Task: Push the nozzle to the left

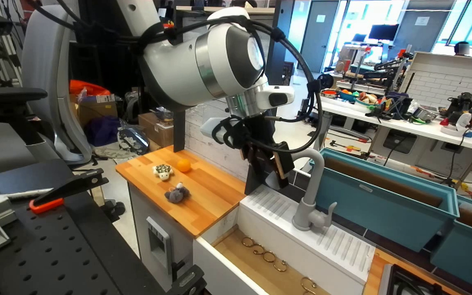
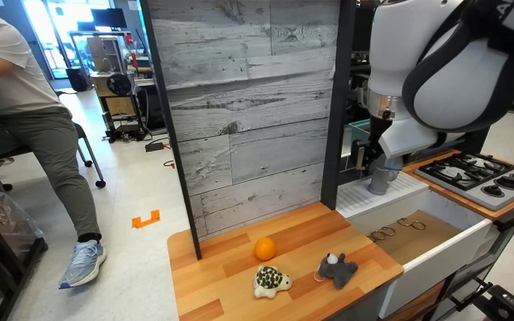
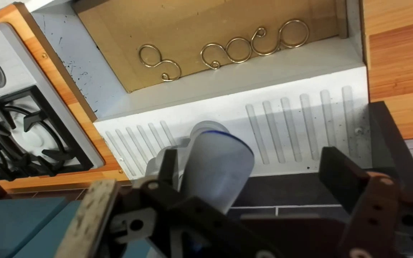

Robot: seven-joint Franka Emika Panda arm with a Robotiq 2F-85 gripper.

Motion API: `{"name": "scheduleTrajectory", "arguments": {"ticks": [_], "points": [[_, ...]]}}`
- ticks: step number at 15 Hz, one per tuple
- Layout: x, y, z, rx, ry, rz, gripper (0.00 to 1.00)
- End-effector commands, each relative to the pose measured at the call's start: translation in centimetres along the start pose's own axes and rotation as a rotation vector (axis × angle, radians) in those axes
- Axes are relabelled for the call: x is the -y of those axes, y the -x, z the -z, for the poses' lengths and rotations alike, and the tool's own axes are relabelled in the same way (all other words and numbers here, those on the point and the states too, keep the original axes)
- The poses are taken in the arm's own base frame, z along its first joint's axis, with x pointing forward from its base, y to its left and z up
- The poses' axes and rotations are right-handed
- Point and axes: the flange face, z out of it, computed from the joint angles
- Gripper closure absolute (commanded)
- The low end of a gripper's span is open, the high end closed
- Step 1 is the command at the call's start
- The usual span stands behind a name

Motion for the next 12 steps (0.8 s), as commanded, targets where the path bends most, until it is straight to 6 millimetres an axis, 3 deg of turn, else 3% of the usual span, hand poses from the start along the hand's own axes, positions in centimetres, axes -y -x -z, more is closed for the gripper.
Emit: {"name": "scheduleTrajectory", "arguments": {"ticks": [1, 6, 9, 12], "points": [[1.2, -0.3, 0.1, -0.03, -0.014, 0.025, 0.0], [2.5, -1.5, 1.8, -0.034, -0.066, 0.022, 0.0], [4.7, -2.1, 3.0, -0.031, -0.127, 0.021, 0.0], [6.1, -3.3, 3.0, -0.045, -0.153, 0.006, 0.0]]}}
